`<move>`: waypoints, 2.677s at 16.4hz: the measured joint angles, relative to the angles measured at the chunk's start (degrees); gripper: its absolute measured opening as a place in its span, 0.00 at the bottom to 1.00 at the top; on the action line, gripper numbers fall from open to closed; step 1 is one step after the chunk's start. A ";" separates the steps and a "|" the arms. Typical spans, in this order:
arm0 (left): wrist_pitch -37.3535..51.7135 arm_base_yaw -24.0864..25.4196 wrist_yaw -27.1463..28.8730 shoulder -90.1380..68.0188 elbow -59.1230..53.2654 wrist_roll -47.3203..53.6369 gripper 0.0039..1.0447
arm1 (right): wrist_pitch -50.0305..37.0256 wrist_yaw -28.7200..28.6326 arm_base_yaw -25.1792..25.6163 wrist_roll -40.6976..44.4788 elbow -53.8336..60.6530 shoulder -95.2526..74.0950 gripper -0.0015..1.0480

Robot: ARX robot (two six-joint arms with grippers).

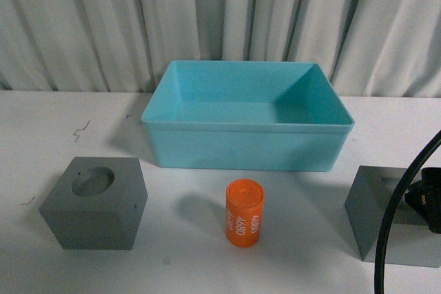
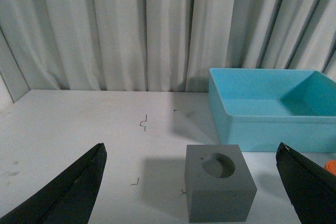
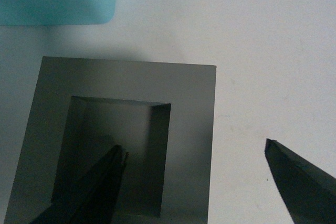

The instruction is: Place gray and orange parts in blue box

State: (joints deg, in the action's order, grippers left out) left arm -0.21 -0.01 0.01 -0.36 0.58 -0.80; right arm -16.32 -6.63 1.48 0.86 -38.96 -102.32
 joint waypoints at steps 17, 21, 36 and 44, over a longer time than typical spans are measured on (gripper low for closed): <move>0.00 0.00 0.00 0.00 0.00 0.00 0.94 | 15.52 -0.50 3.78 2.23 -20.57 15.61 0.18; 0.00 0.00 -0.02 0.00 0.00 0.02 0.94 | 21.05 -1.92 -5.03 -0.76 -57.92 -13.57 0.18; -0.02 0.00 -0.02 0.00 0.00 0.02 0.94 | 20.68 1.73 -9.84 -12.00 -64.43 -27.78 0.18; 0.00 0.00 -0.02 0.00 0.00 0.02 0.94 | 20.74 1.92 -10.08 -13.88 -65.57 -28.81 0.76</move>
State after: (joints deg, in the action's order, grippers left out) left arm -0.21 -0.01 -0.01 -0.36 0.58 -0.78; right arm 4.43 -4.71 -8.60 -13.02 -104.53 -131.13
